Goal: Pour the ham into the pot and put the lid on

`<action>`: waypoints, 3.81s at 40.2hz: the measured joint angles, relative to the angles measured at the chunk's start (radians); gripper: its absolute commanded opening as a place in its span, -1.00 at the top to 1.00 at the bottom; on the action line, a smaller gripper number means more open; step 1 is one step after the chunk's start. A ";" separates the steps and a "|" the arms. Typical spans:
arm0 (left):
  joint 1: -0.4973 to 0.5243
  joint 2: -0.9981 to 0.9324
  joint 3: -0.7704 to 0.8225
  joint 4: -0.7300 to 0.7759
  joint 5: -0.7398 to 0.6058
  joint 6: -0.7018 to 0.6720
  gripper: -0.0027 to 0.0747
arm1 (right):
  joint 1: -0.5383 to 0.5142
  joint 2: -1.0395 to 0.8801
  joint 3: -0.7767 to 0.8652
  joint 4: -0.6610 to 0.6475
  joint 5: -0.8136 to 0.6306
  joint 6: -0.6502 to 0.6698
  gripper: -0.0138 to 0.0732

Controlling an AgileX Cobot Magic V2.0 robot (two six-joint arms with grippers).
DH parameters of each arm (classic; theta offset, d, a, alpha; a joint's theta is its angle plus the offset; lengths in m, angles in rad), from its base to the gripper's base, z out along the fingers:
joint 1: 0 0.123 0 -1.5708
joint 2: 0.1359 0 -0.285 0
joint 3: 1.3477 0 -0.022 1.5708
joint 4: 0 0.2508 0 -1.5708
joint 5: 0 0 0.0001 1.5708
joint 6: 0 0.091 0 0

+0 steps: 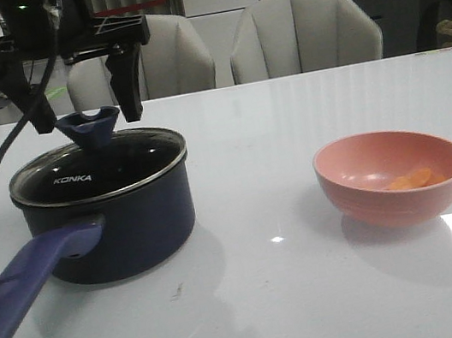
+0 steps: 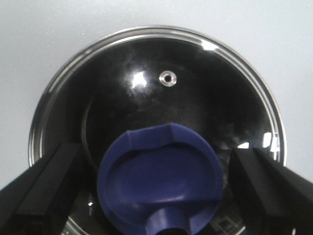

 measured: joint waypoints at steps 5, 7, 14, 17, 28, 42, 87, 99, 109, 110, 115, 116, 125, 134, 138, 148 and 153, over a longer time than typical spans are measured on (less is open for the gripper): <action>0.000 0.000 0.000 0.008 0.002 -0.009 -0.67 | 0.000 0.000 0.000 0.000 0.000 0.000 0.32; 0.000 0.000 0.000 0.011 0.005 -0.011 -0.67 | 0.000 0.000 0.000 0.000 0.000 0.000 0.32; 0.000 0.018 0.000 0.011 0.009 -0.011 -0.67 | 0.000 0.000 0.000 0.000 0.000 0.000 0.32; 0.000 0.031 0.000 0.012 0.011 -0.011 -0.65 | 0.000 0.000 0.000 0.000 0.000 0.000 0.32; -0.003 0.038 0.000 -0.001 0.011 -0.011 -0.08 | 0.000 0.000 0.000 0.000 0.000 0.000 0.32; -0.003 0.038 0.000 0.002 0.011 -0.011 0.27 | 0.000 0.000 0.000 0.000 0.000 0.000 0.32; 0.286 -0.209 0.022 0.041 0.078 0.098 0.27 | 0.000 0.000 0.000 0.000 0.000 0.000 0.32; 0.485 -0.309 0.311 -0.031 -0.072 0.192 0.27 | 0.000 0.000 0.000 0.000 0.000 0.000 0.32; 0.533 -0.298 0.517 -0.102 -0.262 0.240 0.26 | 0.000 0.000 0.000 0.000 0.000 0.000 0.32; 0.536 -0.292 0.524 -0.102 -0.272 0.242 0.26 | 0.000 0.000 0.000 0.000 0.000 0.000 0.32; 0.549 -0.242 0.537 -0.102 -0.303 0.242 0.26 | 0.000 0.000 0.000 0.000 0.000 0.000 0.32; 0.551 -0.228 0.537 -0.102 -0.308 0.242 0.26 | 0.000 0.000 0.000 0.000 0.000 0.000 0.32; 0.551 -0.144 0.538 -0.102 -0.333 0.251 0.25 | 0.000 0.000 0.000 0.000 0.000 0.000 0.32; 0.551 -0.105 0.538 -0.105 -0.363 0.260 -0.02 | 0.000 0.000 0.001 0.000 0.000 0.000 0.32; 0.551 -0.097 0.538 -0.105 -0.365 0.260 -0.03 | 0.000 0.000 0.001 0.000 0.000 0.000 0.32; 0.551 -0.097 0.538 -0.100 -0.383 0.262 -0.03 | 0.000 0.000 0.001 0.000 0.000 0.000 0.32; 0.551 -0.097 0.538 -0.100 -0.384 0.264 -0.04 | 0.000 0.000 0.001 0.000 0.000 0.000 0.32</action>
